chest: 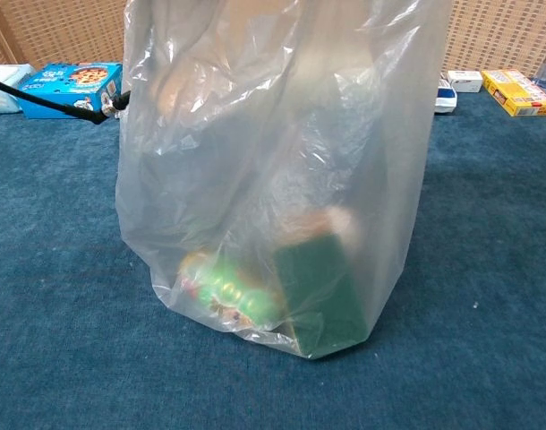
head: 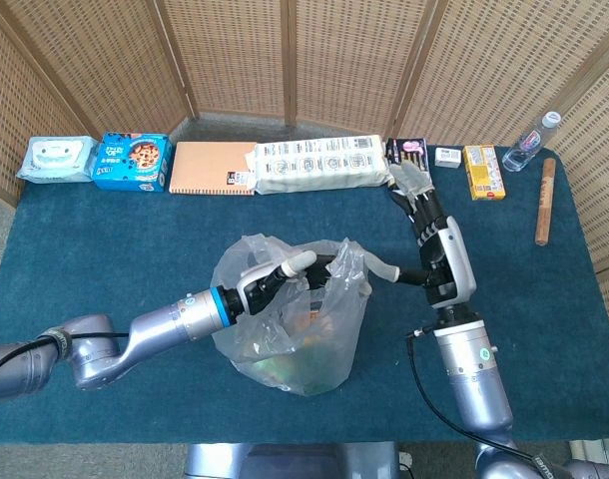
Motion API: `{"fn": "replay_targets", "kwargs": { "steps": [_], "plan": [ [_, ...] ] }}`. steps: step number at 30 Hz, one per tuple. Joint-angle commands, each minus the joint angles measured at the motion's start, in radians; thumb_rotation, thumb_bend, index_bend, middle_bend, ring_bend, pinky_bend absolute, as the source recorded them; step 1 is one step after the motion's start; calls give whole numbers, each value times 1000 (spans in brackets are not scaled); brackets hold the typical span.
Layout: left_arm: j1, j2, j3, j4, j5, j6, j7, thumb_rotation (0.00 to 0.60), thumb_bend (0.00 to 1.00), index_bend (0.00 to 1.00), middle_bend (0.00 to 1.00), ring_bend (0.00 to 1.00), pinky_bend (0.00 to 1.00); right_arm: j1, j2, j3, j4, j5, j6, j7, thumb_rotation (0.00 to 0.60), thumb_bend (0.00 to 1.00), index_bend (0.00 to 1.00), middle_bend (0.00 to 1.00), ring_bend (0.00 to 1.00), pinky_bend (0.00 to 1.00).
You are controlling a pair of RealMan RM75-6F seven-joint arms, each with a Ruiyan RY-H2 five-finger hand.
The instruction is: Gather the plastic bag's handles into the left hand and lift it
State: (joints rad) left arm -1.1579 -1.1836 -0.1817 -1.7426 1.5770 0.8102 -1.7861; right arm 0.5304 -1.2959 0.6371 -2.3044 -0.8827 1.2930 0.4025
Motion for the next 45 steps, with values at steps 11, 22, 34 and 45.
{"fn": "replay_targets", "kwargs": {
  "steps": [11,22,34,45],
  "plan": [
    [-36,-32,-24,2,-15,-32,13,0,230,351,284,196,199,39,-7,8,-4,33,7,-52,600,35,45,88,38,64],
    [-56,-46,-28,12,-5,-46,-13,0,227,393,277,191,198,95,-23,18,20,91,-3,-101,600,34,45,87,38,64],
    [-57,-39,-12,27,32,-6,-139,0,228,429,340,299,206,150,-46,10,81,174,-34,-147,600,34,45,87,38,64],
    [-36,-47,-16,44,-18,18,-199,0,227,440,382,344,221,138,-3,2,102,196,-111,-119,600,34,31,83,37,59]
  ]
}}
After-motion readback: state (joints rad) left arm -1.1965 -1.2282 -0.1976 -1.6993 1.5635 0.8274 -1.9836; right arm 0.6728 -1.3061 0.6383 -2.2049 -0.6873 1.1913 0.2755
